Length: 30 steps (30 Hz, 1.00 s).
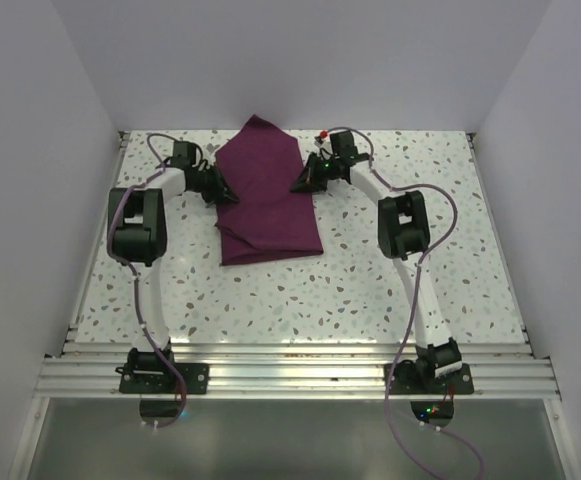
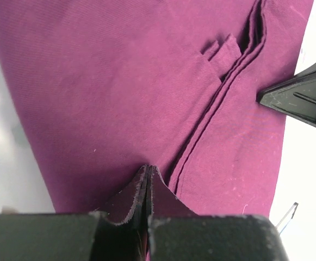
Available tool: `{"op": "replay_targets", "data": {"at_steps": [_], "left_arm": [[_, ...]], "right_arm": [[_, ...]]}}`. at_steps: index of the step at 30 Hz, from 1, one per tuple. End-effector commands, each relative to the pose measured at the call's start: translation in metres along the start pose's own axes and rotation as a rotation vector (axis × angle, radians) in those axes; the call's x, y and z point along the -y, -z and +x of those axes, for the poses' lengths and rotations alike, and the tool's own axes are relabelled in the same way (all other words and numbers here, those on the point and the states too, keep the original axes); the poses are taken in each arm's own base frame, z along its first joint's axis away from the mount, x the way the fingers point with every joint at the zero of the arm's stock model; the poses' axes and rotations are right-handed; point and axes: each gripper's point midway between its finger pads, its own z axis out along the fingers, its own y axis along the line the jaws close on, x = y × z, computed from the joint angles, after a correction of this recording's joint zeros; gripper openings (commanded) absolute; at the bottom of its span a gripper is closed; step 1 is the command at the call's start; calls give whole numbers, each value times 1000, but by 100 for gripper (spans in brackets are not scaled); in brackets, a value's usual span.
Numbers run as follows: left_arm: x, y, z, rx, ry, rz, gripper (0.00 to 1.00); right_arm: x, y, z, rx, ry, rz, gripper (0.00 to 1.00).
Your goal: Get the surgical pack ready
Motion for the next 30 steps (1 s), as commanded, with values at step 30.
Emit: {"op": "replay_targets", "data": {"at_steps": [30], "left_arm": [[-3, 70, 17, 64, -147, -120, 0]], "right_arm": [[-48, 58, 42, -69, 67, -79, 0]]}}
